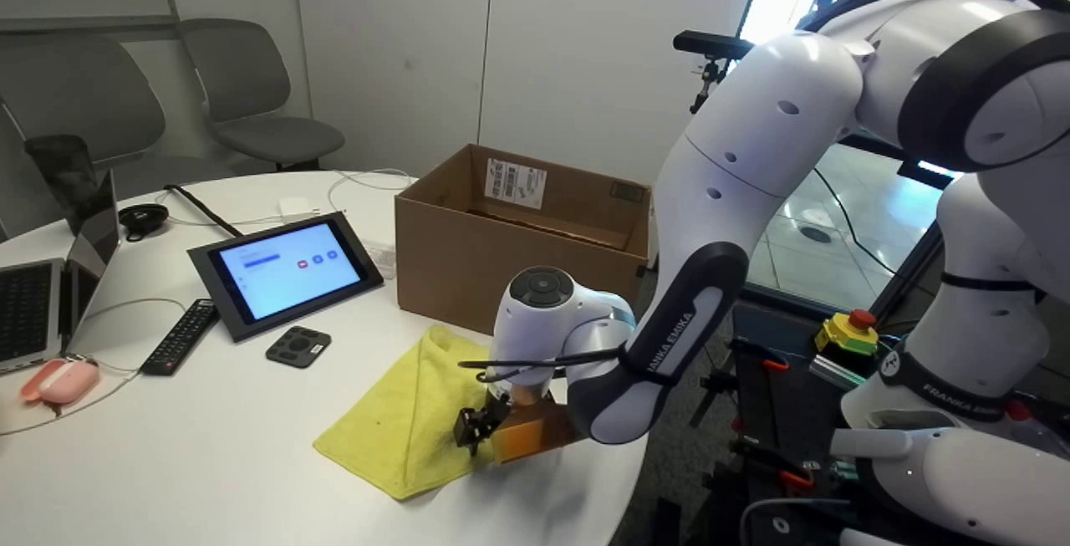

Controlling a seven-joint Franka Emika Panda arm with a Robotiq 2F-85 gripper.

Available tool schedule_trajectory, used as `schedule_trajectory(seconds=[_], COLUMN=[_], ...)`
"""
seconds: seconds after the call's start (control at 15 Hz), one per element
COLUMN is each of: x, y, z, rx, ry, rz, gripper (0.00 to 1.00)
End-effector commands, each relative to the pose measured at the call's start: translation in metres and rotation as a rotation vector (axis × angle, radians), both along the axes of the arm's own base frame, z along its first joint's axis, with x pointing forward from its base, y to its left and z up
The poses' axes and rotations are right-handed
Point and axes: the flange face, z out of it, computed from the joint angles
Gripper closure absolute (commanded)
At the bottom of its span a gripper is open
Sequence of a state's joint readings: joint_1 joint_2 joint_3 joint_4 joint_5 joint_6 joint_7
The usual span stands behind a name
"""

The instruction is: Put the marker in the towel, fold it then put it in the box

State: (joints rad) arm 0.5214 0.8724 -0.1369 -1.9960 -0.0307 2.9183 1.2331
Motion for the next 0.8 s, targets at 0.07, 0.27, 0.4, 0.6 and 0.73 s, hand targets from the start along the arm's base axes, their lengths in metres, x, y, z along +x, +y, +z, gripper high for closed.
schedule_trajectory(seconds=[0.07, 0.27, 0.4, 0.6, 0.73], x=[0.006, 0.007, 0.007, 0.006, 0.006], y=[0.005, 0.003, 0.002, 0.004, 0.004], z=[-0.017, -0.015, -0.013, -0.009, -0.005], rx=[0.0, -0.004, -0.004, -0.007, -0.011], ry=[0.03, 0.035, 0.035, 0.03, 0.023], rz=[0.003, -0.006, -0.011, -0.013, -0.015], gripper=[0.0, 0.22, 0.47, 0.62, 0.8])
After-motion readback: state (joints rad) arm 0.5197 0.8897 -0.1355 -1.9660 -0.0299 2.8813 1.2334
